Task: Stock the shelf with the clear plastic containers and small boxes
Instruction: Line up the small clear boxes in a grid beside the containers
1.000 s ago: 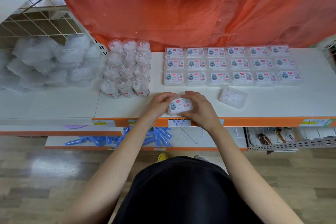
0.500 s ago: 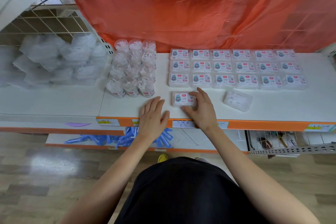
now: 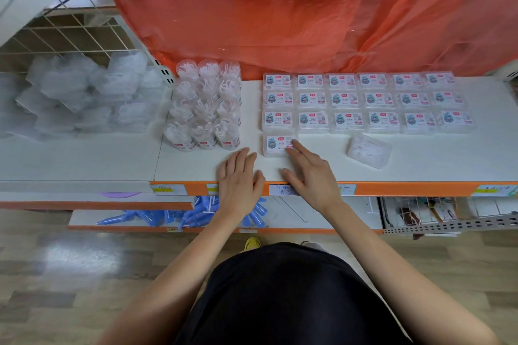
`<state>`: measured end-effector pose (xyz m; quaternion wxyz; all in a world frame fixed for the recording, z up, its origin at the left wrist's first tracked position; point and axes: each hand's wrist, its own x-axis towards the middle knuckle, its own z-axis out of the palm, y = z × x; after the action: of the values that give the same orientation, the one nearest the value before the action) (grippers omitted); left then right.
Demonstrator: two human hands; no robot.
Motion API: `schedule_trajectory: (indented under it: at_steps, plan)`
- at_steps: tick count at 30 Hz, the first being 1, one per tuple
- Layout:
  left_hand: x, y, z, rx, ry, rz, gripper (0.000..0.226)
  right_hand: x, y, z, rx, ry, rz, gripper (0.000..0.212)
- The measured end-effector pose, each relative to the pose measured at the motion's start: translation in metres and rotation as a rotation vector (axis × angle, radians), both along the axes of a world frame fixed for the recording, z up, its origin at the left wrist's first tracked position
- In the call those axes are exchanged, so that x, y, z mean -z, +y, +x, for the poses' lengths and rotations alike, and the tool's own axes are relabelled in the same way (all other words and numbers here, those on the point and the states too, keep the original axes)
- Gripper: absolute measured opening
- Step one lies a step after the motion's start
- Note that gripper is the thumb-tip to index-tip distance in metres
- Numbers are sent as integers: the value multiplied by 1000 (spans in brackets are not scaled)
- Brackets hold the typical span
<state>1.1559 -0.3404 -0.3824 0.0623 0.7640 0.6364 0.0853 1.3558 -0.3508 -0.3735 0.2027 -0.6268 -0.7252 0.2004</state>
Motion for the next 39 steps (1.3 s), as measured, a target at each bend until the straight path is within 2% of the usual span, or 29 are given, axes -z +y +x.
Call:
schedule_trajectory:
  at_steps: [18,22,24,27,30,33,36,39]
  plan:
    - [0,0,1,-11,-29,2,49,6,2,-4,4,-77,38,59]
    - [-2,0,1,-14,-38,-12,50,1,4,0,16,65,27,53]
    - [-3,0,2,-23,-55,-20,51,-3,2,6,105,165,63,47]
    - [-4,1,4,-46,-103,-38,54,-8,-2,24,379,259,220,42]
    - [-6,2,3,-44,-149,-59,46,-17,-3,52,646,254,300,43]
    - [-9,3,4,-46,-207,-76,42,-21,-2,77,749,178,195,58]
    - [-15,3,11,-53,-314,-76,40,-19,-4,95,729,127,-17,76]
    - [-24,5,20,-14,-380,-40,37,-17,-5,104,655,49,-105,73]
